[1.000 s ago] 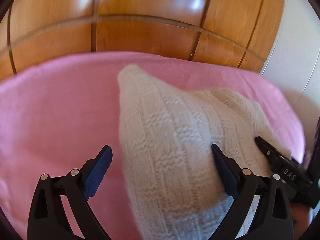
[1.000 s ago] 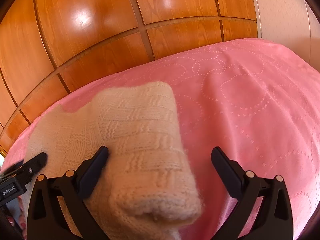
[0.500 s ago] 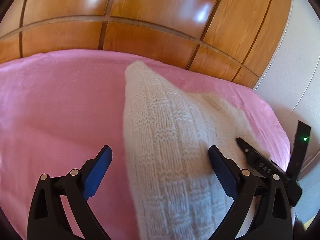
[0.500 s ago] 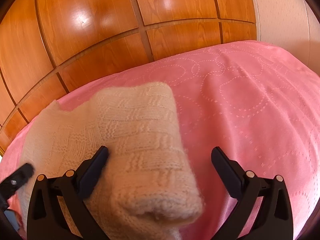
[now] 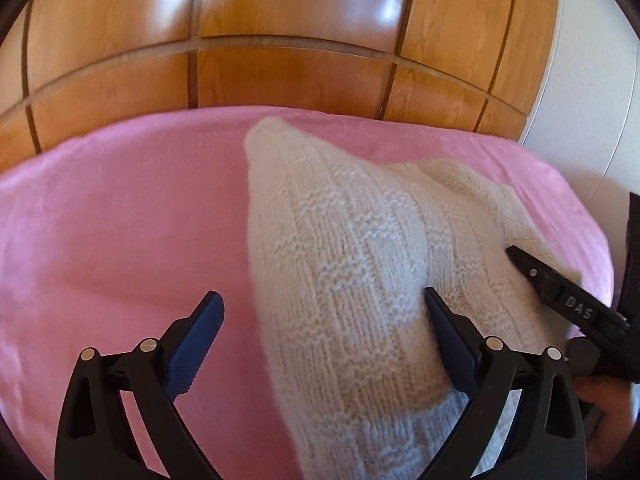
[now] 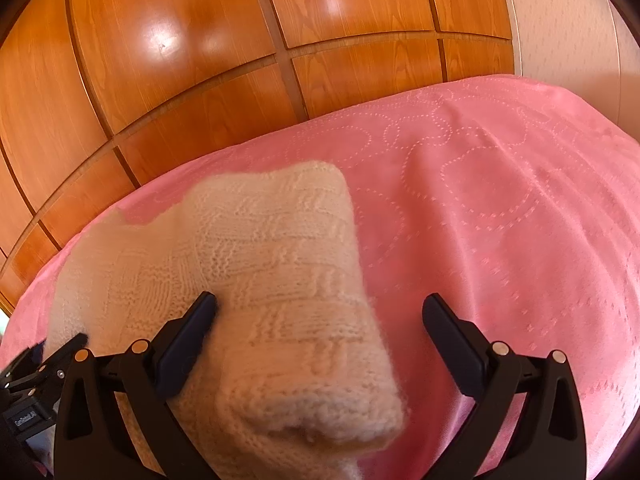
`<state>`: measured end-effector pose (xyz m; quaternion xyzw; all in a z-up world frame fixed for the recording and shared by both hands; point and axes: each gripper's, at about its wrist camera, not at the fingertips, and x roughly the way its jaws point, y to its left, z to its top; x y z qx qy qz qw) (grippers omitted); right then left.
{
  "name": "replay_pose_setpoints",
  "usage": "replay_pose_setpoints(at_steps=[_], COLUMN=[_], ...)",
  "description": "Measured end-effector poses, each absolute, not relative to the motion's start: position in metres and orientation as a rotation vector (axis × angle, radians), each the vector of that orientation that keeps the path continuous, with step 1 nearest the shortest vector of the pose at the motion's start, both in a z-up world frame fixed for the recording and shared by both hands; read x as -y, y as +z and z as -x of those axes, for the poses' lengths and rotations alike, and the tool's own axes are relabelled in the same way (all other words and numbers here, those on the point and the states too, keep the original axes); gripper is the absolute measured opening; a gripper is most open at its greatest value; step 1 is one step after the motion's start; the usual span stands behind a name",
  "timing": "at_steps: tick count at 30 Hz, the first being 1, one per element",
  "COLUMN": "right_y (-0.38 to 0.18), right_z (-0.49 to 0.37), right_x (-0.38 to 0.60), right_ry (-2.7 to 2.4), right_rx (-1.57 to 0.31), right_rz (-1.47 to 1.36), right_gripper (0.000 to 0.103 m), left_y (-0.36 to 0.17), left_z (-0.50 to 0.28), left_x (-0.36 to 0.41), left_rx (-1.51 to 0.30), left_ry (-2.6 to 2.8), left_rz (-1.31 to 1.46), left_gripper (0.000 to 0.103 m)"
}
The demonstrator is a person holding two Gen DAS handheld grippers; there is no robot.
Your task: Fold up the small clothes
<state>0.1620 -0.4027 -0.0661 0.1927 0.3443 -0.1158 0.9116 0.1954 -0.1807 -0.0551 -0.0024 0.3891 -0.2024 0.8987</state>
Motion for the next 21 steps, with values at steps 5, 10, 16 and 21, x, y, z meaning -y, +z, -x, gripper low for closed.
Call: replay_pose_setpoints(at_steps=[5, 10, 16, 21], right_y=[-0.069, -0.072, -0.062, -0.053], right_z=[-0.151, -0.128, -0.106, -0.099], right_x=[0.408, 0.421, 0.432, 0.424], right_ry=[-0.198, -0.107, 0.01, 0.145], right_rx=[-0.715, -0.734, -0.782, -0.759], right_rz=[-0.466, -0.599, -0.651, -0.68], right_gripper=[0.101, 0.101, 0.101, 0.1], left_y=[-0.055, -0.062, -0.059, -0.058], left_z=[-0.182, -0.171, -0.151, -0.159], left_x=[0.163, 0.143, 0.147, 0.143], left_rx=[-0.859, -0.927, -0.918, -0.945], left_ry=[-0.443, -0.507, -0.562, -0.609], left_rz=[0.148, 0.301, 0.184, 0.232], left_gripper=[0.097, 0.098, 0.098, 0.095])
